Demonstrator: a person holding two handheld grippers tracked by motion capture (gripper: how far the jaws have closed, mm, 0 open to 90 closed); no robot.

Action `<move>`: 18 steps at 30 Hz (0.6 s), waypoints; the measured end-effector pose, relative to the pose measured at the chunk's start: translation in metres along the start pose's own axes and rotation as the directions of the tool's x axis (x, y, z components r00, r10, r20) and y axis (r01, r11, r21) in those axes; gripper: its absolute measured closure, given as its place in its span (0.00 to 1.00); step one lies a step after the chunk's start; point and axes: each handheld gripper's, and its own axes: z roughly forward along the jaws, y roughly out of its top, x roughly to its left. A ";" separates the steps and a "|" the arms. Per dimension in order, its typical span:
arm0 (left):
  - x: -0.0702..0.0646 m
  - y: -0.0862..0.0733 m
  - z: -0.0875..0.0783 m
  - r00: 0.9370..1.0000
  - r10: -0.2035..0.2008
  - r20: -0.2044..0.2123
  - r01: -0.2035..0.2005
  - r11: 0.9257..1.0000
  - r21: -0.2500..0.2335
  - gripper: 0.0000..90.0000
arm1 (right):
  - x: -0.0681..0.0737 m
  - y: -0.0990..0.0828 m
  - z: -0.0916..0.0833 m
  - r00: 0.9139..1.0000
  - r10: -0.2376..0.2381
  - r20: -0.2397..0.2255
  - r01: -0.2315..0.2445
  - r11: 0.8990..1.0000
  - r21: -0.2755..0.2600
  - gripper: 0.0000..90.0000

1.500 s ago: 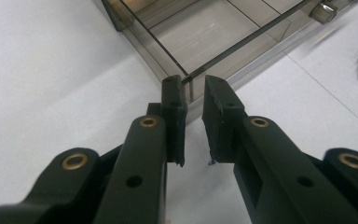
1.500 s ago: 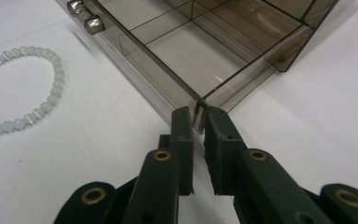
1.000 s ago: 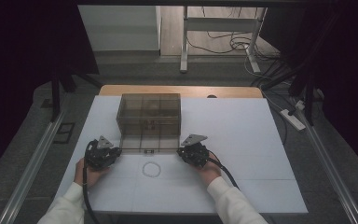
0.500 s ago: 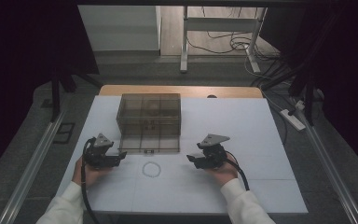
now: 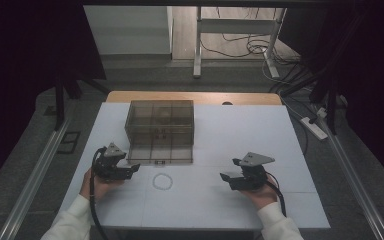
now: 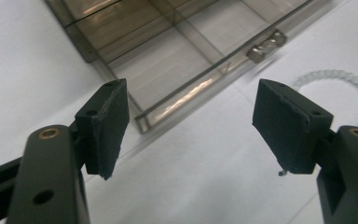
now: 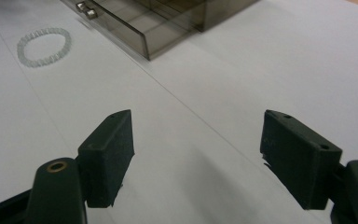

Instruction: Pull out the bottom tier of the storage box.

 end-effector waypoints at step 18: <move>-0.028 0.012 0.000 0.994 0.062 0.093 -0.063 0.998 0.011 0.29 | -0.016 -0.037 -0.054 0.998 0.011 0.054 -0.010 1.000 -0.024 0.27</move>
